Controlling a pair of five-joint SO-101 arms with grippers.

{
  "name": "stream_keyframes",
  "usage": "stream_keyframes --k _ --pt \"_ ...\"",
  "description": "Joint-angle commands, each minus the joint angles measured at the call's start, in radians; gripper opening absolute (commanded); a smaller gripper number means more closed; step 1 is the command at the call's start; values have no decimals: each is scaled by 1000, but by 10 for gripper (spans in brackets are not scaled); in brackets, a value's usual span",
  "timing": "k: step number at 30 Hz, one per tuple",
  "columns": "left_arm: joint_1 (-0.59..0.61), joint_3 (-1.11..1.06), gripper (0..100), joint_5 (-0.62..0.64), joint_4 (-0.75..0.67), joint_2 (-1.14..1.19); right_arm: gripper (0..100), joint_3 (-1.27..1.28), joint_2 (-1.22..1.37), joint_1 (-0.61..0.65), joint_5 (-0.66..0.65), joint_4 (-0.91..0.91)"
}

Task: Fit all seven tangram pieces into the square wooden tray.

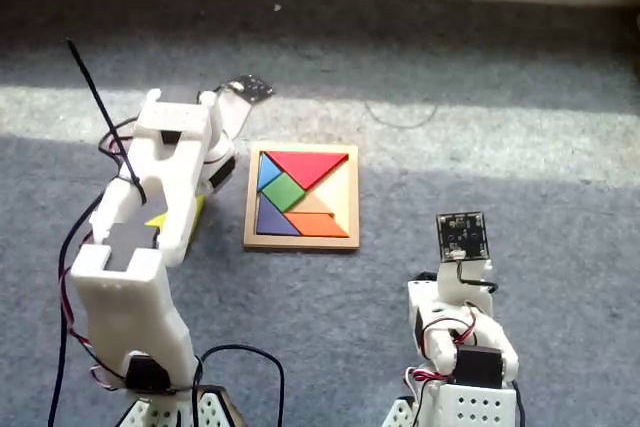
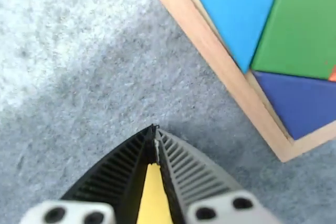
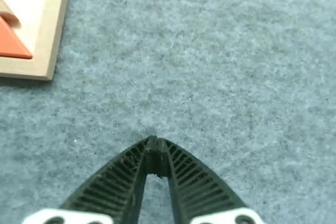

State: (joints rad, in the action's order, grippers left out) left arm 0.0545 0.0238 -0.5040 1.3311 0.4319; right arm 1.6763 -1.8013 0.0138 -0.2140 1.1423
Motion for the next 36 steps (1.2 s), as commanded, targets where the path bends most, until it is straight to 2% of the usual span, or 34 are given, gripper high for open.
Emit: stream_keyframes --k 1,8,12,16,18,23,25,29,34,36 --pt "-10 44 6 21 87 -180 10 28 -16 -12 2 1" --pt "70 19 11 2 155 -338 10 28 -16 -13 2 1" --pt "94 -117 11 -140 152 -427 10 28 -16 -13 2 1" --pt "97 -311 13 -199 91 -572 10 30 -16 -13 2 1" --pt "101 -406 49 -221 40 -650 10 30 -16 -13 2 1" --pt "119 -621 232 -226 -61 -811 10 30 -16 -13 2 1" --pt "136 -676 239 -227 -106 -852 10 30 -16 -13 2 1" --pt "174 -740 242 -307 -137 -872 10 30 -16 -13 2 2" --pt "226 -742 242 -318 -144 -792 10 30 -16 -13 2 2" --pt "246 -743 243 -318 -204 -742 10 30 -16 -13 2 2"
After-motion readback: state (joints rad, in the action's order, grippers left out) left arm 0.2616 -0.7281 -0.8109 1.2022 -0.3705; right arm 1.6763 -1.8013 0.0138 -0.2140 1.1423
